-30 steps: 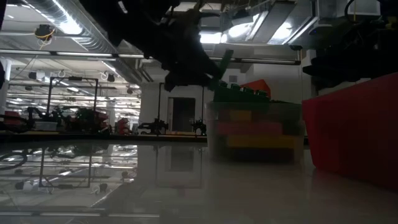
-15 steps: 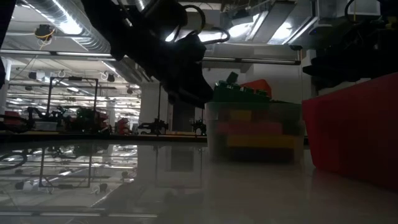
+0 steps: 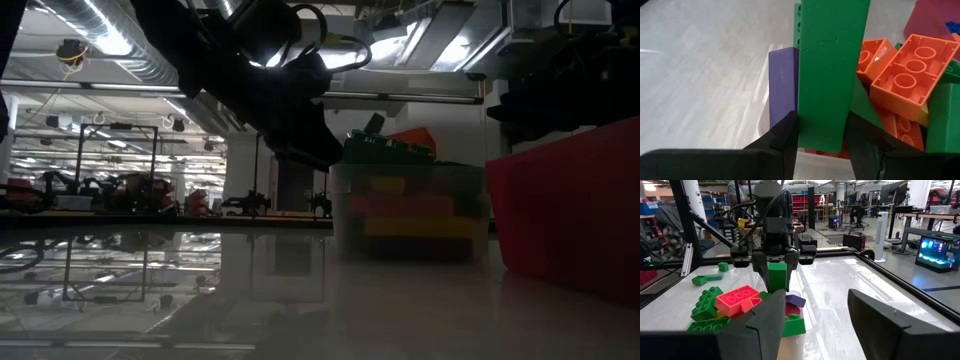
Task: Sort blocks by size
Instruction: Put the green rectangular block into the transparent bin, then put the green square game piece into the red bin
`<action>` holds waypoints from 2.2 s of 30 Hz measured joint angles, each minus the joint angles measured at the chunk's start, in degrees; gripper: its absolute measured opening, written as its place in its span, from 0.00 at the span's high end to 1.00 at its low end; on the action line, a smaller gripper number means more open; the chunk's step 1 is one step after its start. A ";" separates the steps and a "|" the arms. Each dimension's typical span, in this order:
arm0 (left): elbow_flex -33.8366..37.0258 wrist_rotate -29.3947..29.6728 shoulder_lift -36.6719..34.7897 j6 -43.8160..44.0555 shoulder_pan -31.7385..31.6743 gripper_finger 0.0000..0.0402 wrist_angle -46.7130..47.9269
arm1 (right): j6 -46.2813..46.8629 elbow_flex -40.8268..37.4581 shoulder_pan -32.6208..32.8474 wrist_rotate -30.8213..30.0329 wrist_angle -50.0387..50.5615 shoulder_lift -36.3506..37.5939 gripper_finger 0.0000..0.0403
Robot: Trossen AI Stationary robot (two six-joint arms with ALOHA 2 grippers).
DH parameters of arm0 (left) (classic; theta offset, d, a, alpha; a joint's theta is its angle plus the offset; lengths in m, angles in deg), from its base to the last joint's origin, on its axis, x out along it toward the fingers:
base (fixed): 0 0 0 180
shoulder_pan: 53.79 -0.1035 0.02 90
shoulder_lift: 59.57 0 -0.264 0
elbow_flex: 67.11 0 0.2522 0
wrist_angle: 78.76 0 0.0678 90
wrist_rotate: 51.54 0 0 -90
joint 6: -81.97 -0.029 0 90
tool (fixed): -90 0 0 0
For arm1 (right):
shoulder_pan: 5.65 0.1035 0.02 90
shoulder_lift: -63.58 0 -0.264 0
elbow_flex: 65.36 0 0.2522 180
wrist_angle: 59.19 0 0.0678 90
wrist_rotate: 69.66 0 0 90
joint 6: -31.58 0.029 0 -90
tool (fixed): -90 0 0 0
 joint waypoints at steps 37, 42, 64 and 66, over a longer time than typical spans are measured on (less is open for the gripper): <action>0.00 0.00 0.00 1.65 0.11 0.69 0.94 | -0.01 -0.02 -0.01 0.00 0.00 0.00 0.47; 0.00 0.00 0.00 3.29 0.11 0.69 0.94 | 0.01 0.00 0.01 0.00 0.00 0.00 0.47; 0.00 0.62 -0.08 -5.67 2.99 0.41 -1.81 | 0.01 -0.02 -0.01 0.00 0.00 0.00 0.47; 0.02 0.90 -0.53 -6.16 3.00 0.41 -2.12 | 0.01 0.00 0.01 0.00 0.00 0.00 0.47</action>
